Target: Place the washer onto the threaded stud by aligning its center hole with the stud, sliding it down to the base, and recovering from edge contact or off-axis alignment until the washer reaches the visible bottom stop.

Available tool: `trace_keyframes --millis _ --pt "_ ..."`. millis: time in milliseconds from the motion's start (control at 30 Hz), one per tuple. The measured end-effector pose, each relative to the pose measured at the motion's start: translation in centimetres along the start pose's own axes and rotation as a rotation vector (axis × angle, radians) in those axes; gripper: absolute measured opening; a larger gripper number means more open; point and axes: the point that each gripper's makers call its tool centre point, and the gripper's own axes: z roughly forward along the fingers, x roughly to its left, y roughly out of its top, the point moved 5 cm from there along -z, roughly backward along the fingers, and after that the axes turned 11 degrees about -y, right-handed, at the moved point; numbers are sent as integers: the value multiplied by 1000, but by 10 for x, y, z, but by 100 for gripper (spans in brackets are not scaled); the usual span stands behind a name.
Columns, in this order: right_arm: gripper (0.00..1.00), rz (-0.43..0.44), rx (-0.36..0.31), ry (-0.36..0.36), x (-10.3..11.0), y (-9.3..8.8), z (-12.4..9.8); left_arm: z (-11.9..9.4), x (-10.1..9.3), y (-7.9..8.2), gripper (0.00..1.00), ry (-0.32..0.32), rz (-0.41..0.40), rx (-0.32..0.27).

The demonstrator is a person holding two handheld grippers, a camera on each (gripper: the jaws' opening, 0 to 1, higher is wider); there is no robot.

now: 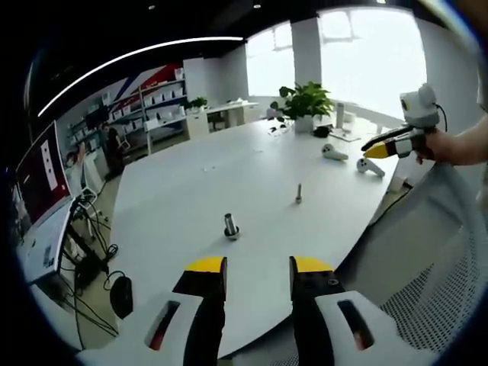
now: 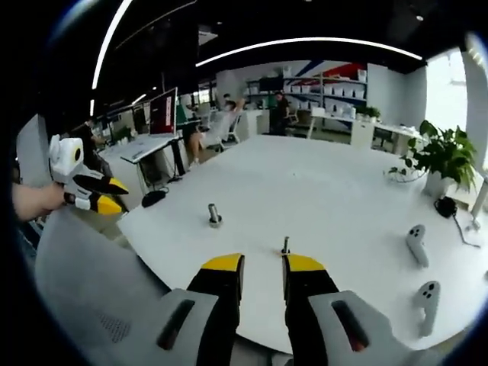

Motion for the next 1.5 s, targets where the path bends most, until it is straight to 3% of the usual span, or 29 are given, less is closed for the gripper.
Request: trace_keyframes --millis 633,1500 --pt "29 17 31 -48 -8 -8 2 0 1 0 31 1 7 -4" --pt "29 -10 44 -35 -5 -10 4 -2 2 1 31 12 -4 -19"
